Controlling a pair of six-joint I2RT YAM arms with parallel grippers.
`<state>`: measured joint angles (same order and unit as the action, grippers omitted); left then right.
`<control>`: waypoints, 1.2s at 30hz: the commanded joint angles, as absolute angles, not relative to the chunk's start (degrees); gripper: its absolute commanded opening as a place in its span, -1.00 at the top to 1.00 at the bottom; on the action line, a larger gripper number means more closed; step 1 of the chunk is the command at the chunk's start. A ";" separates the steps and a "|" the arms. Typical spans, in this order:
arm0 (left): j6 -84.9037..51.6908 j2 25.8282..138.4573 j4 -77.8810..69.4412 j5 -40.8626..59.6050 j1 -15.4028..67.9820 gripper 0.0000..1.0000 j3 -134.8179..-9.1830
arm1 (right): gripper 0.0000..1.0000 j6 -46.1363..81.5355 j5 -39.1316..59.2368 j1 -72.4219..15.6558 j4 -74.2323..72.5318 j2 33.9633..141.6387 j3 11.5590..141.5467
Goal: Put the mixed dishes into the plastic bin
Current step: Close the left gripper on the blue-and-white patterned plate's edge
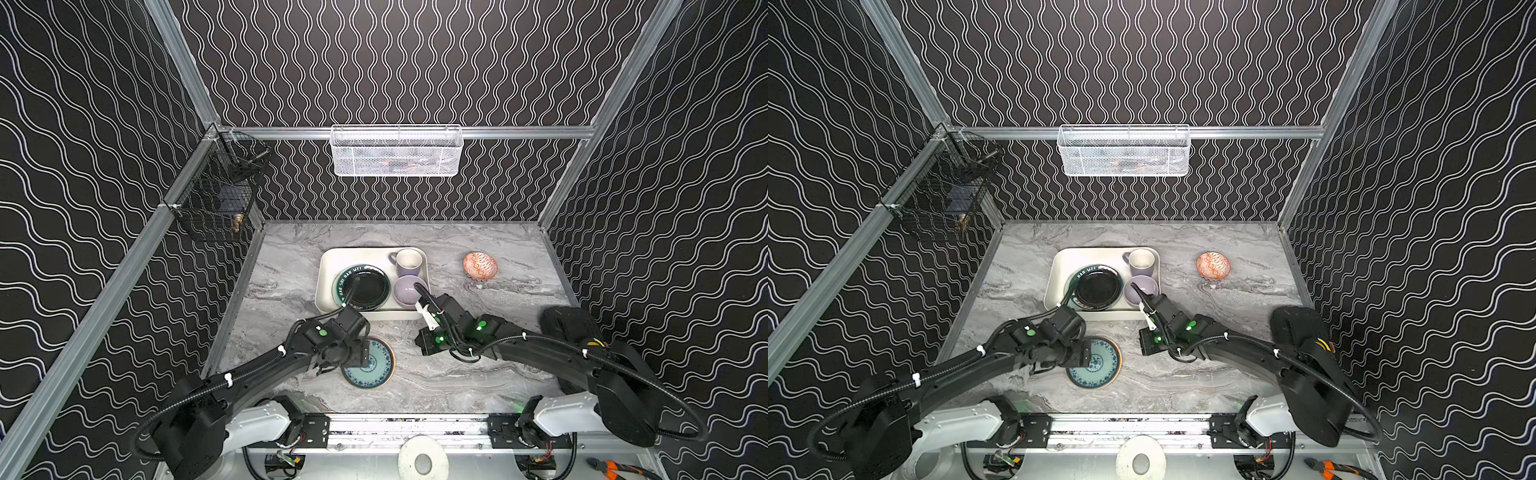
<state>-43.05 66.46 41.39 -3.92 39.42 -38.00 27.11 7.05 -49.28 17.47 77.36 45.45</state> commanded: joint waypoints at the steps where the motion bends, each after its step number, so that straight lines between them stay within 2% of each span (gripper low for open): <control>1: -51.52 64.74 41.68 -11.33 41.45 -0.76 -37.09 | 0.80 26.12 7.53 -48.31 18.61 74.82 44.25; 5: -53.50 62.79 41.70 -12.57 41.75 -0.69 -36.80 | 0.79 24.86 8.69 -46.22 19.37 72.55 42.70; 11: -55.21 65.58 38.52 -10.70 42.78 -0.36 -33.27 | 0.74 23.80 10.20 -43.74 19.38 70.20 40.96; 14: -56.55 65.63 37.70 -11.22 43.57 -0.25 -32.34 | 0.65 23.38 10.41 -43.23 19.84 69.46 41.00; 21: -57.09 63.96 36.27 -11.12 43.86 0.21 -31.55 | -0.08 22.57 10.54 -42.50 20.95 68.06 41.35; 24: -56.89 64.59 35.15 -10.42 43.95 0.35 -30.90 | -0.24 22.39 10.29 -42.30 21.94 67.44 41.90; 27: -56.75 65.12 34.17 -9.95 43.96 0.45 -30.26 | -0.29 22.32 9.70 -42.19 22.97 66.68 42.44; 31: -56.43 65.14 33.64 -9.46 44.06 0.74 -30.23 | -0.30 22.44 9.14 -42.08 23.98 65.96 43.02; 36: -55.53 65.09 35.08 -9.55 44.14 0.77 -31.51 | -0.31 22.58 9.07 -42.01 24.17 66.00 43.41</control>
<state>-55.72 64.90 31.59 -9.34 43.99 -31.07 22.87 9.54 -41.98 23.29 66.19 42.78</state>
